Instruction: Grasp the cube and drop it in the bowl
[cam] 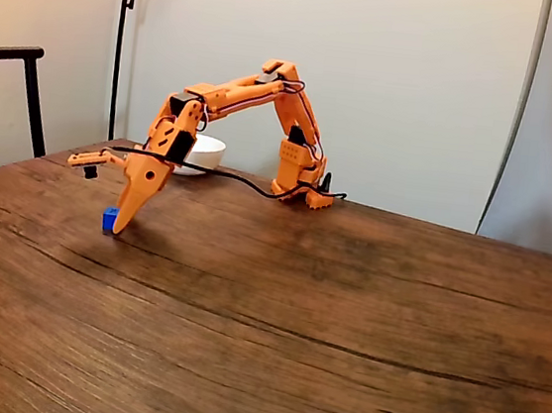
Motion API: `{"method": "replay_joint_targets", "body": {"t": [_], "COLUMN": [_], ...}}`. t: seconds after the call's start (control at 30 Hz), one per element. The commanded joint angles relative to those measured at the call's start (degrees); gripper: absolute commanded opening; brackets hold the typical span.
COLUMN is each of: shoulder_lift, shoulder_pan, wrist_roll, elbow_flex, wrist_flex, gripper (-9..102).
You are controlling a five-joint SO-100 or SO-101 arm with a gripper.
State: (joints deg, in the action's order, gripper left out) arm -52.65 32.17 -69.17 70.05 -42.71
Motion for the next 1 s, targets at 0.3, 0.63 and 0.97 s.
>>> {"method": "replay_joint_targets", "body": {"t": [0.3, 0.63, 0.97], "shoulder_lift": [-0.26, 0.18, 2.9], "shoulder_pan": [1.49, 1.14, 0.44], "wrist_roll": [0.44, 0.26, 0.18], "elbow_flex": [-1.76, -1.41, -1.76], "wrist_flex": [0.62, -0.09, 0.0], "gripper": [23, 18, 18]}}
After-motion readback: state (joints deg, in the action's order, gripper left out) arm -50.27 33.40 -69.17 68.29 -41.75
